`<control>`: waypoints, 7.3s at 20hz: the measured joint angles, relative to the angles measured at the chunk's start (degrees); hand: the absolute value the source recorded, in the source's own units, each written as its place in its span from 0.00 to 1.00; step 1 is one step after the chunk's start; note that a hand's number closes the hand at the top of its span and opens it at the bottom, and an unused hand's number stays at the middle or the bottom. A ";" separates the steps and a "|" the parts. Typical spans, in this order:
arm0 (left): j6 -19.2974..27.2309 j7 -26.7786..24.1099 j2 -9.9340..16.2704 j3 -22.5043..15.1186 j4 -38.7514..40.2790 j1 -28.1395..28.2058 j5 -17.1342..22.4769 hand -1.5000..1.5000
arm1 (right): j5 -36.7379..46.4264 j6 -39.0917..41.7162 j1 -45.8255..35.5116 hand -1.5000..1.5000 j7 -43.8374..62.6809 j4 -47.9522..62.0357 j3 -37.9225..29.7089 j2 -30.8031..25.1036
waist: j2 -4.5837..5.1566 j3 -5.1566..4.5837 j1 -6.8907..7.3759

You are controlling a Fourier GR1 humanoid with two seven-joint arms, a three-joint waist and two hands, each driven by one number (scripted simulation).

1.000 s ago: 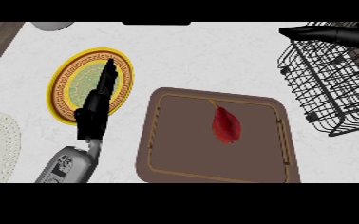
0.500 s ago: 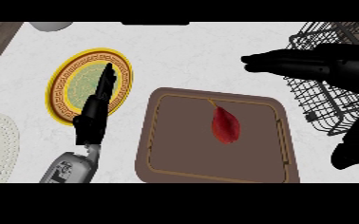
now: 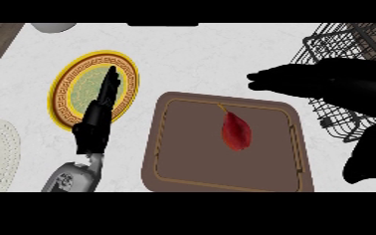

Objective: Pick the pear from the tray and place it in the tiered basket

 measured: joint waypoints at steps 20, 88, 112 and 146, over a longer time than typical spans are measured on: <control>-4.30 0.47 -2.80 4.01 -0.34 0.44 -3.10 0.50 | 29.34 -1.38 2.46 0.00 -19.21 0.40 4.69 1.57 | 0.13 0.03 0.25; -12.42 0.78 -10.76 12.13 -0.80 1.48 -11.04 0.50 | 64.21 -17.52 9.77 1.00 -35.83 26.48 8.76 25.01 | 0.04 0.01 -0.03; -11.95 1.80 -10.24 13.63 -4.19 5.52 -11.53 0.50 | 77.94 -38.04 30.01 1.00 -24.27 16.35 -0.79 14.13 | -1.13 -0.11 -3.20; -12.30 0.56 -11.96 12.59 0.96 0.25 -12.29 0.50 | 36.44 3.26 -1.35 1.00 13.17 -8.64 -43.76 3.38 | -0.03 -0.08 -0.06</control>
